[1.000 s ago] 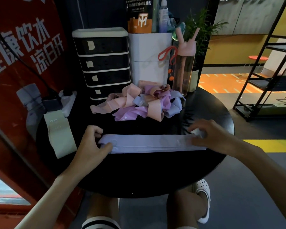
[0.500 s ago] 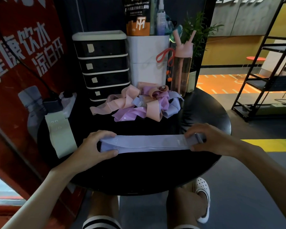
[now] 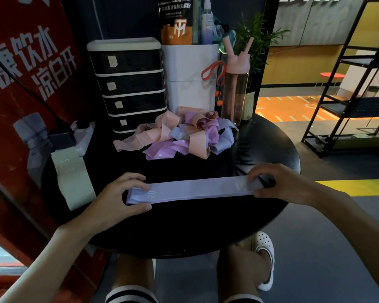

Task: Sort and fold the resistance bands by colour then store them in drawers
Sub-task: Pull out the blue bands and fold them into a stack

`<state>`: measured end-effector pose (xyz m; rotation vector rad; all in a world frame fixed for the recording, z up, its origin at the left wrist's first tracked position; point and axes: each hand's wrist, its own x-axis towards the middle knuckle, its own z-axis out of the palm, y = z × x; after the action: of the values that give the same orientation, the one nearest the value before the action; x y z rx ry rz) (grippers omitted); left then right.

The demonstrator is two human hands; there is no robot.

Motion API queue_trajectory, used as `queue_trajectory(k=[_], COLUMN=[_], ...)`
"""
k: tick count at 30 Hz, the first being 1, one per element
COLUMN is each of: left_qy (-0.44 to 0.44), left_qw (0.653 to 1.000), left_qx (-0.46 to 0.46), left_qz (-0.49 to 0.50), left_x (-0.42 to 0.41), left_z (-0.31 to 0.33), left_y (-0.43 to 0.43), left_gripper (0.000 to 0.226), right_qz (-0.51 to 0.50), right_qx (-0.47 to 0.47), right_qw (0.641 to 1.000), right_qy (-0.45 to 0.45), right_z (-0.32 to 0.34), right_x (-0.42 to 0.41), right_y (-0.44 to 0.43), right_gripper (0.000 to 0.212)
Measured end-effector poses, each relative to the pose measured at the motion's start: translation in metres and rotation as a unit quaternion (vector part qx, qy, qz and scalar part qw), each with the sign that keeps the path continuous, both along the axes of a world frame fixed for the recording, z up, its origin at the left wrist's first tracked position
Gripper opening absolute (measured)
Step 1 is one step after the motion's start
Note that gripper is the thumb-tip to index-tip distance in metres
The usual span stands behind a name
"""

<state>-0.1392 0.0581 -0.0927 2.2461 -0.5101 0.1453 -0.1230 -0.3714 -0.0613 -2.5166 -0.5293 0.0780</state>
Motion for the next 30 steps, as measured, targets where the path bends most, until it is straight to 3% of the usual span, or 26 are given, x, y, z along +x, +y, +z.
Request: queue_trajectory(k=[20,30], left_qy=[0.014,-0.001], left_qw=[0.999,1.0], left_qx=[0.019,0.025], left_qz=[-0.036,-0.002], left_x=[0.01,0.008], left_z=[-0.001,0.0], left_y=[0.002,-0.004], left_gripper=[0.03,0.033], right_qz=[-0.036,-0.048], right_qx=[0.026,0.046], right_qw=[0.999,0.998], right_qy=[0.002,0.014], right_z=[-0.006,-0.006], right_x=[-0.004,-0.007], right_y=[0.001,0.006], right_gripper=[0.029,0.028])
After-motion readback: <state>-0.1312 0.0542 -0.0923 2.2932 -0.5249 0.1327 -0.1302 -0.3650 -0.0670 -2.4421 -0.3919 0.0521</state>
